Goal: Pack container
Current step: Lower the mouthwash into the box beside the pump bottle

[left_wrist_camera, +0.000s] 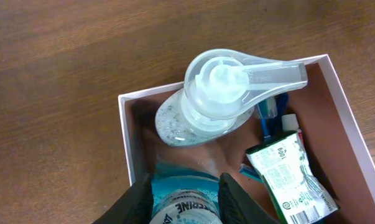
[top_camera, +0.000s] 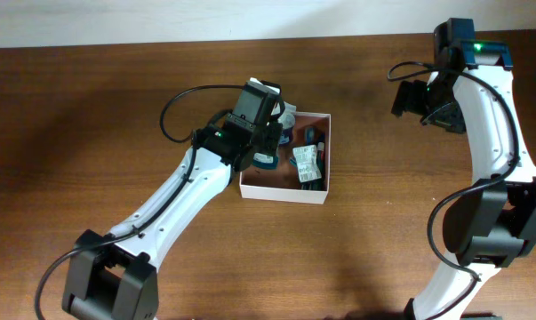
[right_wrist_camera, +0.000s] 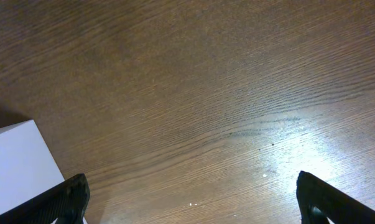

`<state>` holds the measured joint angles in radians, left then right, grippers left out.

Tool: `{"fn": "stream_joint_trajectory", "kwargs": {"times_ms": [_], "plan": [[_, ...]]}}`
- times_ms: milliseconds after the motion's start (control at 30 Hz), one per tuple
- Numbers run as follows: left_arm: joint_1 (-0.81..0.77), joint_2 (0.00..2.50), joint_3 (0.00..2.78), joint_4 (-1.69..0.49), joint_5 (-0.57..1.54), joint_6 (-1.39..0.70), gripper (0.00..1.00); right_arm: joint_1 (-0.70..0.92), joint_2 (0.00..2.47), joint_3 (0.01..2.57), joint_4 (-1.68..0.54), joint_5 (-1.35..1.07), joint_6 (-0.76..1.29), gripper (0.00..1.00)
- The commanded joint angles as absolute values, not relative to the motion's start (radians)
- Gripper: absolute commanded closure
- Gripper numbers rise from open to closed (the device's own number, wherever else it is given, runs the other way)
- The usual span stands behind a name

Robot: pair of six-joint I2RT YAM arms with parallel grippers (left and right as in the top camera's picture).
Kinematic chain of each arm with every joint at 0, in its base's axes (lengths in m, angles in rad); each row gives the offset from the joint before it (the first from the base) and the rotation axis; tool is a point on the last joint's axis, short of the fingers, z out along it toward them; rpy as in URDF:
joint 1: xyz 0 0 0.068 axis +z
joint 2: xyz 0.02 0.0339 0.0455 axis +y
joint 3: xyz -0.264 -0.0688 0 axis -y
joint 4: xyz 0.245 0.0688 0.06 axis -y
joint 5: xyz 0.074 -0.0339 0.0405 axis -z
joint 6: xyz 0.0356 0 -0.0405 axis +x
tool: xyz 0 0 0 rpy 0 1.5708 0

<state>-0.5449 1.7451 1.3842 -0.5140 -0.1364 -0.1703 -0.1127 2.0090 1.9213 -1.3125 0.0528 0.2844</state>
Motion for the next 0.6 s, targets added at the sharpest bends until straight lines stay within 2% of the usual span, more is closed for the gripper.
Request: {"fn": "stream_joint_trajectory", "kwargs": {"times_ms": [0, 33, 200, 467, 567], "plan": [[-0.543, 1.748, 1.393, -0.509, -0.17, -0.151, 0.64, -0.113, 1.995, 1.931, -1.312, 0.062, 0.285, 0.02], [-0.543, 1.748, 1.393, -0.509, -0.17, -0.151, 0.57, -0.113, 1.995, 1.931, -1.312, 0.061, 0.285, 0.02], [-0.543, 1.748, 1.393, -0.509, -0.17, -0.151, 0.53, -0.113, 1.995, 1.931, -1.312, 0.061, 0.285, 0.02], [-0.542, 1.748, 1.393, -0.505, -0.17, -0.151, 0.31, -0.113, 1.995, 1.931, -1.312, 0.061, 0.285, 0.02], [-0.542, 1.747, 1.398, -0.497, -0.17, -0.151, 0.29, -0.113, 1.995, 1.931, -1.312, 0.061, 0.285, 0.02]]}}
